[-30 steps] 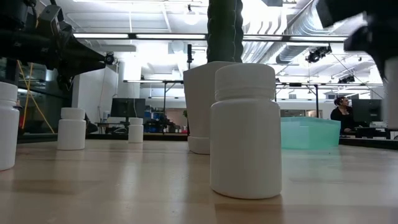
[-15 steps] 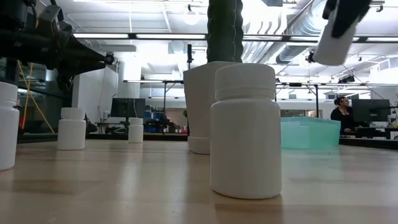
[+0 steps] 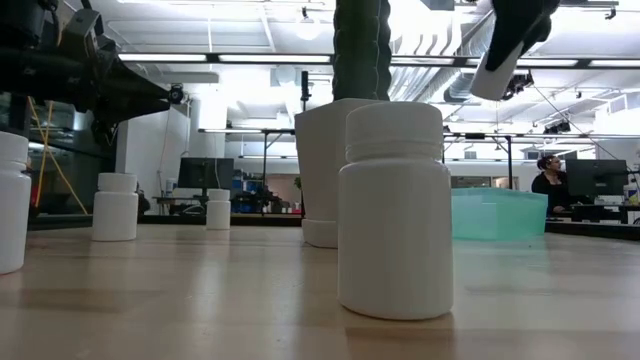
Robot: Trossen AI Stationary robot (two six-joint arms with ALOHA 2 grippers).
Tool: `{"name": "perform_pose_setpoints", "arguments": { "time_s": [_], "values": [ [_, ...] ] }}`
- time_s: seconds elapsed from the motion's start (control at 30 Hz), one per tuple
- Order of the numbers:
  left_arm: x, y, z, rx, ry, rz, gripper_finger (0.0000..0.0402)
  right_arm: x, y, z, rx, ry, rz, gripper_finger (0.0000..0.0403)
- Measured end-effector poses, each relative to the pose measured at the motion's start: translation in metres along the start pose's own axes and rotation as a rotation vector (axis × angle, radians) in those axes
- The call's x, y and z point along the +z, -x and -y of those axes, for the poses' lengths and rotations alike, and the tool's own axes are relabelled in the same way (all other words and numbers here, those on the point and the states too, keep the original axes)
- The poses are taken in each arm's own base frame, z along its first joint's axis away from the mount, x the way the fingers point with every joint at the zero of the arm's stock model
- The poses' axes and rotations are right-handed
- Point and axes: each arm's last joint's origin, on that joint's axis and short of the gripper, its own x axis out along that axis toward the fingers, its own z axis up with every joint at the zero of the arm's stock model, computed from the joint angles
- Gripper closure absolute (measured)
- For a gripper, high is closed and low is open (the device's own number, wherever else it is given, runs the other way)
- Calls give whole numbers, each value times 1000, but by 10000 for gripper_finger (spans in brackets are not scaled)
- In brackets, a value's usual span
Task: Pick and place pill bottles into a basket
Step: Put the white medicine bottle into the blue bin
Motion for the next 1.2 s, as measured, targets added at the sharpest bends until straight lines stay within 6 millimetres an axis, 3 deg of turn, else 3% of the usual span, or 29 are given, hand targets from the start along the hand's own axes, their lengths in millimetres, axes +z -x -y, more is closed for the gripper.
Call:
{"name": "perform_pose_setpoints", "arguments": {
  "time_s": [0.47, 0.67, 0.87, 1.0, 1.2],
  "values": [
    [0, 0, 0, 3, -7, 1, 275, 43, -18, 77, -52, -70, 75, 229],
    [0, 0, 0, 2, -7, 1, 275, 49, -24, 125, -91, -175, 59, 229],
    [0, 0, 0, 2, -7, 1, 275, 52, -28, 161, -102, -262, 80, 229],
    [0, 0, 0, 12, -7, 7, 275, 50, -44, 185, -145, -423, 7, 229],
    [0, 0, -1, 22, -7, 13, 275, 54, -72, 203, -95, -456, -85, 229]
  ]
}}
